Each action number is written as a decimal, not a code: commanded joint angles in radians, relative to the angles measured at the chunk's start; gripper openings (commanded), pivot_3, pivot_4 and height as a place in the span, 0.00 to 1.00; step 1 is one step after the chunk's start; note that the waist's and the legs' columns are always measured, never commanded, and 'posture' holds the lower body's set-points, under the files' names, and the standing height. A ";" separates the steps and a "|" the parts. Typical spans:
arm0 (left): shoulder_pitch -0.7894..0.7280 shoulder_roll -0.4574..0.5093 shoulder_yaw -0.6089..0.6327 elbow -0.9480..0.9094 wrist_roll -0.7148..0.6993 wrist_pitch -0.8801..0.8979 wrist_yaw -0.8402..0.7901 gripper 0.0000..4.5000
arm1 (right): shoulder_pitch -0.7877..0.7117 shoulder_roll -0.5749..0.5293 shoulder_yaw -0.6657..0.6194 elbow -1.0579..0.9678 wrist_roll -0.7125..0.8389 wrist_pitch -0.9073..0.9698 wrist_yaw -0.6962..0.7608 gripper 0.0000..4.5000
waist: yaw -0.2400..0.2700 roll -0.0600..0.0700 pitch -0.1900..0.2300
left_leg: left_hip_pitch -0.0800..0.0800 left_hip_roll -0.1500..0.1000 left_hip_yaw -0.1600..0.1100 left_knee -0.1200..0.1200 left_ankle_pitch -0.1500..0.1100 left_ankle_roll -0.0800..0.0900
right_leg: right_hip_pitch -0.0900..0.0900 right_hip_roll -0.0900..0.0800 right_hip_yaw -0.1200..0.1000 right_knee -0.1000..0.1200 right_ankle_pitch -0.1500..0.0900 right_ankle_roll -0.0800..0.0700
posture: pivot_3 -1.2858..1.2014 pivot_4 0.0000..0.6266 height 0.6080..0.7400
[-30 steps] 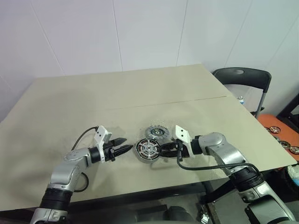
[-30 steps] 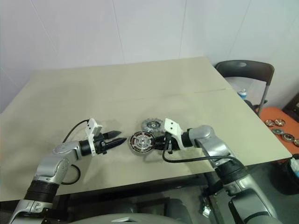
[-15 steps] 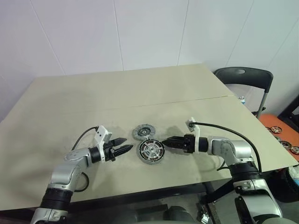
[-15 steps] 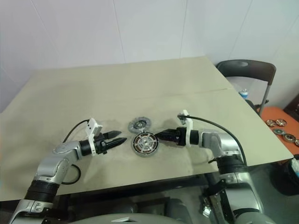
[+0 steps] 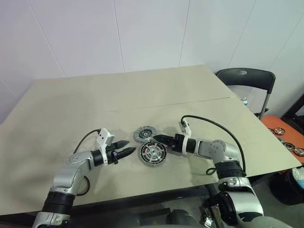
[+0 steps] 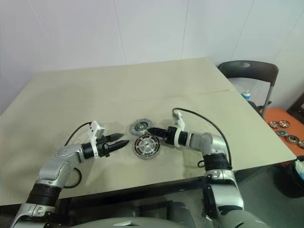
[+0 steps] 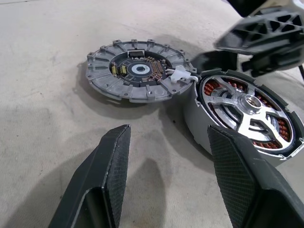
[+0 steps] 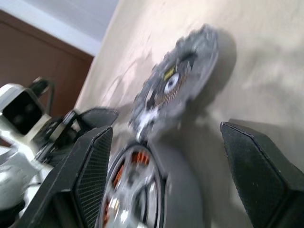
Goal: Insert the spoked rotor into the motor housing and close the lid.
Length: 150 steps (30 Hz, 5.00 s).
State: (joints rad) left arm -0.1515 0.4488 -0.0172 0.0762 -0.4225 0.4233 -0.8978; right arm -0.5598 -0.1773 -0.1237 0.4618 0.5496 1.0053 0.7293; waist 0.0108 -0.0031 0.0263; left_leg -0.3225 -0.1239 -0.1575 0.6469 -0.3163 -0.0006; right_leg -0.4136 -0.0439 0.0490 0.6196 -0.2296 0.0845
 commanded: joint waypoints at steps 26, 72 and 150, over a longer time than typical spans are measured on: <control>-0.003 0.005 0.017 -0.020 0.009 -0.026 0.037 0.61 | -0.050 0.101 0.030 0.056 -0.041 -0.141 -0.058 0.01 | -0.022 0.002 0.000 | 0.002 0.000 -0.001 0.001 0.001 -0.001 | 0.002 0.000 0.000 0.002 0.000 0.000 | 0.52 0.00 1.00; -0.005 0.004 0.017 -0.004 0.009 -0.032 0.039 0.61 | -0.162 0.099 -0.229 0.141 -0.020 -0.562 -0.441 0.01 | -0.025 0.002 0.000 | -0.012 -0.001 0.000 0.002 0.003 -0.004 | -0.016 0.000 0.001 0.010 0.002 -0.003 | 0.52 0.00 1.00; -0.023 -0.027 -0.001 0.036 0.042 -0.038 0.024 0.61 | -0.007 -0.034 -0.061 0.047 -0.012 -0.590 0.030 0.80 | -0.023 0.008 0.002 | 0.000 0.000 0.002 0.000 0.002 -0.003 | -0.005 0.000 0.002 0.008 0.001 -0.002 | 0.52 0.00 1.00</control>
State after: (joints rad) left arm -0.1627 0.4220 -0.0233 0.1194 -0.3818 0.4032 -0.8689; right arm -0.5290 -0.1999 -0.1713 0.5651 0.4952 0.3782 0.7050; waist -0.0123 0.0048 0.0282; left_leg -0.3230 -0.1240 -0.1552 0.6473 -0.3145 -0.0031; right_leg -0.4186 -0.0436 0.0513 0.6277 -0.2286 0.0825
